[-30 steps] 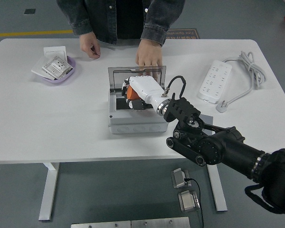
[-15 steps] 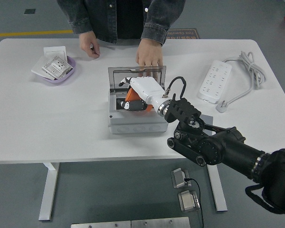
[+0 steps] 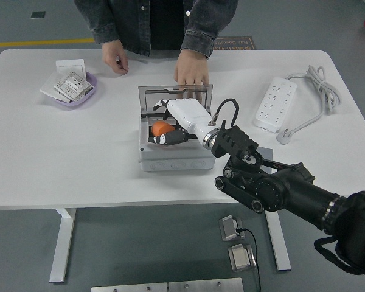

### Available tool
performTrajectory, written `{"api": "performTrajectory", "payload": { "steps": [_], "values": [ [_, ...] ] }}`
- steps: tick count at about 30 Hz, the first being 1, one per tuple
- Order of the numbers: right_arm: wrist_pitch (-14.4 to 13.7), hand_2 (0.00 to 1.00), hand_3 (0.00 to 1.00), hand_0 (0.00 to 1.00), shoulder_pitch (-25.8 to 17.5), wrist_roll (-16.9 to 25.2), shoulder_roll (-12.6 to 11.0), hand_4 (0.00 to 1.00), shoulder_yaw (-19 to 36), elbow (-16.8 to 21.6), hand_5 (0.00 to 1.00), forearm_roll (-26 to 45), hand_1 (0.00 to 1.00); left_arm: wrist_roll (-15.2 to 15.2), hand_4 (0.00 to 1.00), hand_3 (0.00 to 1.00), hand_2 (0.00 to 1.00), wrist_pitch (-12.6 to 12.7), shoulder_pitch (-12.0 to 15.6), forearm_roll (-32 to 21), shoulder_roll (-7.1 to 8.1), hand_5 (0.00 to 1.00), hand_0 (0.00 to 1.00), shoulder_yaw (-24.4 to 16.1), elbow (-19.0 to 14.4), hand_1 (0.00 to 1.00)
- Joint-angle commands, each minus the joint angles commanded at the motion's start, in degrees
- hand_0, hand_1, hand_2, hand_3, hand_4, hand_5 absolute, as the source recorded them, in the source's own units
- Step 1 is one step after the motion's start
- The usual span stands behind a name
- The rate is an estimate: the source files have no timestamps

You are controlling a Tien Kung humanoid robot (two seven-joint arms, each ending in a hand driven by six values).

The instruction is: Pick up the cylinder from the cube,place it in the box,flap close box

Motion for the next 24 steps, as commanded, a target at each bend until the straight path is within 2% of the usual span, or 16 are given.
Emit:
{"api": "performTrajectory", "payload": {
  "steps": [3,4,7,17,24],
  "values": [
    [0.14,0.513,0.769,0.148,-0.35,-0.19,-0.24,0.976,0.75,1.0,0.529,-0.34,0.236,0.0,0.688,0.619,0.487,-0.06,0.11,0.12,-0.06,0.42,0.64,-0.05,0.0,0.655],
    [0.22,0.475,0.765,0.15,-0.6,-0.34,-0.65,0.98,1.27,1.8,0.534,-0.66,0.219,0.02,0.686,0.618,0.474,-0.09,0.2,0.2,-0.09,0.412,0.639,-0.07,0.0,0.655],
    [0.4,0.475,0.765,0.15,-1.21,-0.71,-1.7,0.98,2.61,3.58,0.534,-1.62,0.219,0.03,0.686,0.618,0.474,-0.12,0.43,0.15,-0.17,0.412,0.639,0.01,0.0,0.655],
    [2.11,0.464,0.756,0.152,-4.14,-2.94,-7.12,0.98,9.05,11.09,0.55,-6.86,0.209,-0.13,0.684,0.615,0.468,-0.1,0.88,0.07,-0.55,0.406,0.639,-0.02,0.0,0.655],
    [4.64,0.461,0.752,0.148,-6.87,-5.39,-11.11,0.981,14.18,18.78,0.558,-10.11,0.202,-0.14,0.683,0.615,0.469,0.03,1.22,-0.4,-0.71,0.403,0.639,0.05,0.0,0.655]
  ]
}}
